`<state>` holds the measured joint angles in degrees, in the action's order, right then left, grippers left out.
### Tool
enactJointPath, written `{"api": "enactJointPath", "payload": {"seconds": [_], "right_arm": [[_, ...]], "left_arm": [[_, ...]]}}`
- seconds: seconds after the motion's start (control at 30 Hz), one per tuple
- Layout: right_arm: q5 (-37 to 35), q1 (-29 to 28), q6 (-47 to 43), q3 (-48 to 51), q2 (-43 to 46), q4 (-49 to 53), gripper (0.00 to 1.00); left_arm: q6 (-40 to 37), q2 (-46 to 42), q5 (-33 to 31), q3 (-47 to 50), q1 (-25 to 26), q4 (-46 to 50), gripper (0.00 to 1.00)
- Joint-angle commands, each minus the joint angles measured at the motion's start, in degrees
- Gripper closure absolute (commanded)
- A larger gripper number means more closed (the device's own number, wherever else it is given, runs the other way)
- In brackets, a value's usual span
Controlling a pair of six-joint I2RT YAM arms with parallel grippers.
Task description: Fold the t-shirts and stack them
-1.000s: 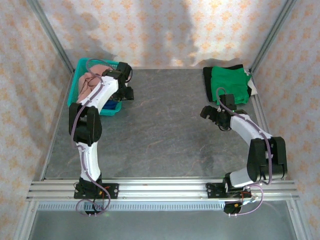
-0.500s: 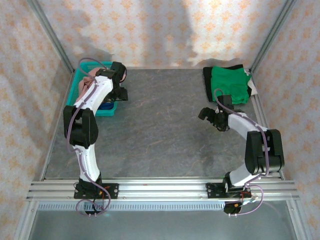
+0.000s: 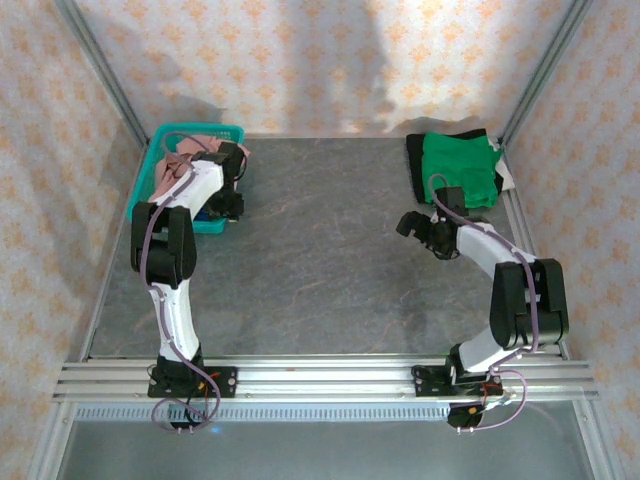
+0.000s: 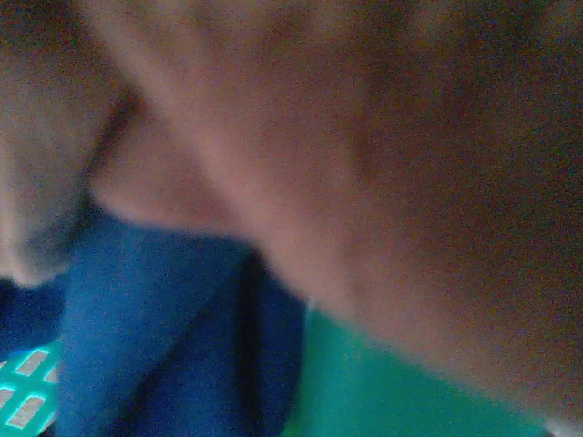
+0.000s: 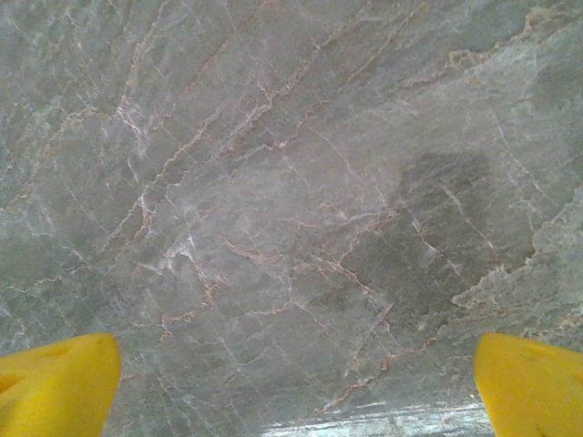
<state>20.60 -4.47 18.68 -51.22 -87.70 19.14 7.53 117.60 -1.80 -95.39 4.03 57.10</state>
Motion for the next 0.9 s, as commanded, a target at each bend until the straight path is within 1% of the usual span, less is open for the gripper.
{"api": "enactJointPath", "payload": {"seconds": [0.0, 0.07, 0.23, 0.37, 0.43, 0.5, 0.57, 0.6, 0.63, 0.67, 0.7, 0.77, 0.83, 0.87], "right_arm": [[0.17, 0.16, 1.02, -1.75, 0.19, 0.70, 0.01], [0.71, 0.16, 1.42, -1.73, 0.05, 0.68, 0.01], [-0.18, 0.16, 1.87, -1.46, 0.76, 1.61, 0.01], [-0.82, 0.19, 1.80, -0.69, 2.80, 2.49, 0.01], [-2.08, 0.16, 1.90, -0.24, 3.64, 2.78, 0.01], [-2.36, 0.18, 1.94, -0.21, 3.81, 3.15, 0.01], [-2.32, 0.16, 1.95, -0.19, 3.77, 3.42, 0.01], [-2.36, 0.16, 1.93, -0.24, 3.88, 3.45, 0.01], [-2.53, 0.16, 1.93, -0.33, 4.01, 3.73, 0.01], [-2.62, 0.16, 1.84, -0.45, 4.14, 4.02, 0.01], [-2.67, 0.16, 1.64, -0.70, 4.36, 4.38, 0.01], [-2.84, 0.16, 1.43, -1.34, 4.94, 4.97, 0.01], [-3.19, 0.12, 1.27, -2.57, 5.66, 6.05, 0.01], [-3.12, 0.02, 1.30, -2.82, 6.22, 6.09, 0.01]], "left_arm": [[-3.10, -2.29, -1.87, 0.28, -3.02, -1.35, 0.73], [-4.81, -1.71, -2.30, -0.28, -3.71, -1.61, 0.75], [-7.07, 1.43, -8.65, -3.36, -5.02, 0.47, 0.77], [-7.91, 2.91, -7.50, -3.73, -6.77, -0.30, 0.79], [-8.11, 3.60, -8.18, -4.18, -7.11, -0.38, 0.79], [-8.49, 3.88, -7.37, -4.77, -7.38, 0.02, 0.79], [-8.40, 3.66, -7.03, -5.60, -7.37, 0.54, 0.77], [-8.42, 3.18, -6.46, -5.76, -7.37, 0.57, 0.72], [-7.90, 2.42, -6.35, -6.04, -7.31, 0.67, 0.62], [-7.32, 1.85, -6.40, -6.76, -7.21, 1.19, 0.49], [-6.53, 0.99, -6.24, -7.61, -7.03, 1.79, 0.42], [-4.58, -1.02, -5.23, -9.46, -6.78, 2.44, 0.31], [-0.33, -3.31, -4.29, -11.32, -6.80, 1.85, 0.09], [2.25, -4.04, -4.75, -11.94, -6.84, 1.19, 0.01]]}}
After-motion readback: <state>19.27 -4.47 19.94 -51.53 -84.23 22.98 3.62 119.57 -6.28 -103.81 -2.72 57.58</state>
